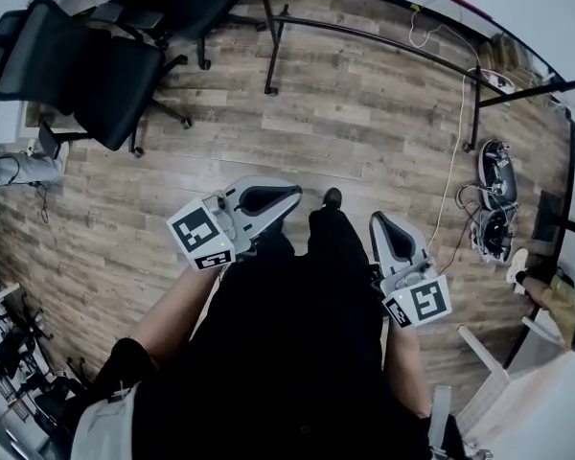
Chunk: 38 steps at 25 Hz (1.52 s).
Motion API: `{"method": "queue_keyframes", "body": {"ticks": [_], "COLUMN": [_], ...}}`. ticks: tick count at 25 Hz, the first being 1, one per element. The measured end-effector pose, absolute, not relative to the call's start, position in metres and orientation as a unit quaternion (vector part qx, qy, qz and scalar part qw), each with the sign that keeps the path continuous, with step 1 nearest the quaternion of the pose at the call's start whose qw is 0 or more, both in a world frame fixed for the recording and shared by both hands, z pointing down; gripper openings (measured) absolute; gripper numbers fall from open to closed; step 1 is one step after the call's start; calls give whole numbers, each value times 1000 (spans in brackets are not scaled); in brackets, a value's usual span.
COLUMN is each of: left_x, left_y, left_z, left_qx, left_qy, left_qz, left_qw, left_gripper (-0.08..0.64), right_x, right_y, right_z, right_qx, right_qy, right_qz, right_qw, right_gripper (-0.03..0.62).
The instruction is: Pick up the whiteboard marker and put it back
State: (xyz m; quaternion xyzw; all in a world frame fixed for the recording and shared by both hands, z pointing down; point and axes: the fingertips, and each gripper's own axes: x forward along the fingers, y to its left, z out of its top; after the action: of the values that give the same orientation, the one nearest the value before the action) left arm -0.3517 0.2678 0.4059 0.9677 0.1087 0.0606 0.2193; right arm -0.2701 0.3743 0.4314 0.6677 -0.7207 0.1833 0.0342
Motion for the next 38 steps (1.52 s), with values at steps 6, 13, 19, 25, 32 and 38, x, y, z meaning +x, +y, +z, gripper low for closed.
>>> {"method": "queue_keyframes", "body": {"ticks": [6,13,19,25,32,38], "left_x": [-264,-215,-187,-157,-117,-94], "left_y": [263,253,230,193,126,79], "left_z": [378,380,382,384,374,371], "left_qx": [975,980,979,978,976,974], "left_qy": [95,64,55,72,97,117], "left_qz": [51,66,78,70,47,33], "left_qw": [195,177,181,183,190,190], "left_gripper": [11,11,11,11,11,11], "right_x": [-186,-118,-98,-79,-46,-20], "right_y": [356,342,320,282,224,173], "right_z": [416,416,422,425,406,399], "right_qx": [635,624,613,615,629,642], "right_qy": [-754,-769,-776,-773,-763,-751], "right_qz": [162,136,146,152,145,142], "right_qw": [32,25,10,21,44,62], "right_gripper": [20,20,20,20,20,20]}}
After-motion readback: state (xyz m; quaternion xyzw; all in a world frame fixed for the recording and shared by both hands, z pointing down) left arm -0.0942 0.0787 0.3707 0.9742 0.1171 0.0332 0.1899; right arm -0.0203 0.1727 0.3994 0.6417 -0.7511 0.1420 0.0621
